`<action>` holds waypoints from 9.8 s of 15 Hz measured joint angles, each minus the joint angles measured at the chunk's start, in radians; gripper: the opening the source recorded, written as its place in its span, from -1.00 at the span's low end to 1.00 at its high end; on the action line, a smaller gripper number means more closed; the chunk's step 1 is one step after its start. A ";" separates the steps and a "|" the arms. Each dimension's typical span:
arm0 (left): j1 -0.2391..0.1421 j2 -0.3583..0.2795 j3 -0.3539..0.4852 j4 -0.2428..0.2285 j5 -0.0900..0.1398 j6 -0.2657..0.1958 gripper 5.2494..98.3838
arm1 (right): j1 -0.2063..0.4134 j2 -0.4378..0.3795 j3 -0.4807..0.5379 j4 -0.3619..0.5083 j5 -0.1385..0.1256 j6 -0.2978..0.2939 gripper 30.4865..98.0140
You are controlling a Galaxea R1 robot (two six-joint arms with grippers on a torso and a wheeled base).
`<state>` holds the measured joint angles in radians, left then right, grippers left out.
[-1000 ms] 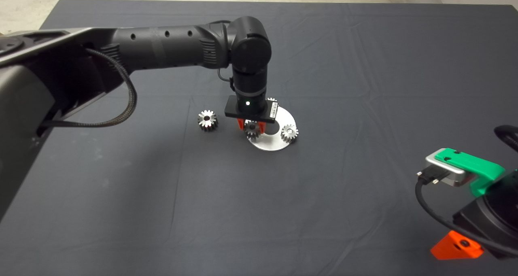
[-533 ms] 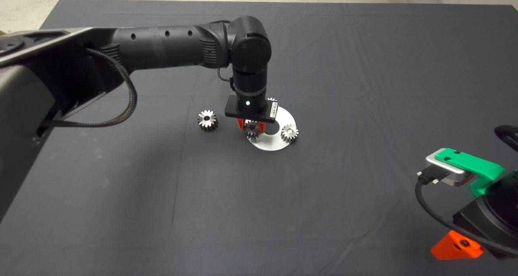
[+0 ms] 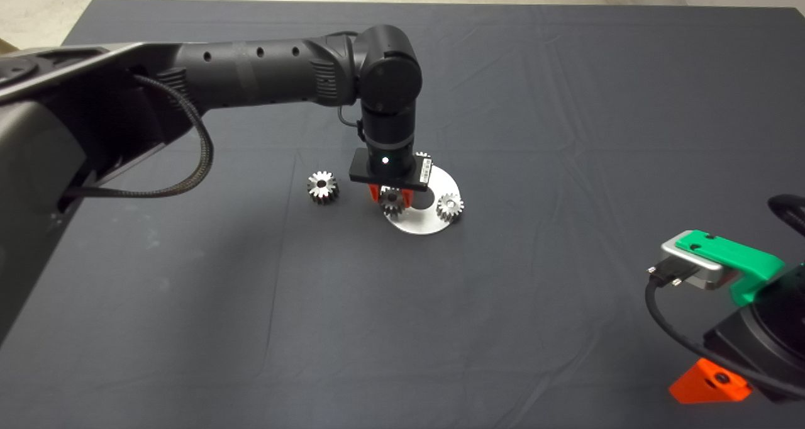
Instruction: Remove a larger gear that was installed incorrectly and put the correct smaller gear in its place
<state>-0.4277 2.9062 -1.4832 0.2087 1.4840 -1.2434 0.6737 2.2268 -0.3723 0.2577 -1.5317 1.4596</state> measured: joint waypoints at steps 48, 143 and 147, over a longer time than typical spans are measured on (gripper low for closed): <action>-0.002 -0.003 0.014 0.040 -0.017 0.000 -0.37 | 0.000 0.000 0.000 0.000 0.000 0.000 0.97; -0.096 -0.357 0.757 0.054 0.018 -0.370 0.24 | 0.000 -0.005 0.000 0.000 -0.001 0.000 0.97; -0.111 -0.474 1.012 0.047 0.029 -0.513 0.35 | 0.000 0.006 -0.005 0.000 0.005 0.000 0.96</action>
<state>-0.5383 2.4318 -0.4708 0.2553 1.5127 -1.7566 0.6734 2.2328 -0.3770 0.2572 -1.5264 1.4600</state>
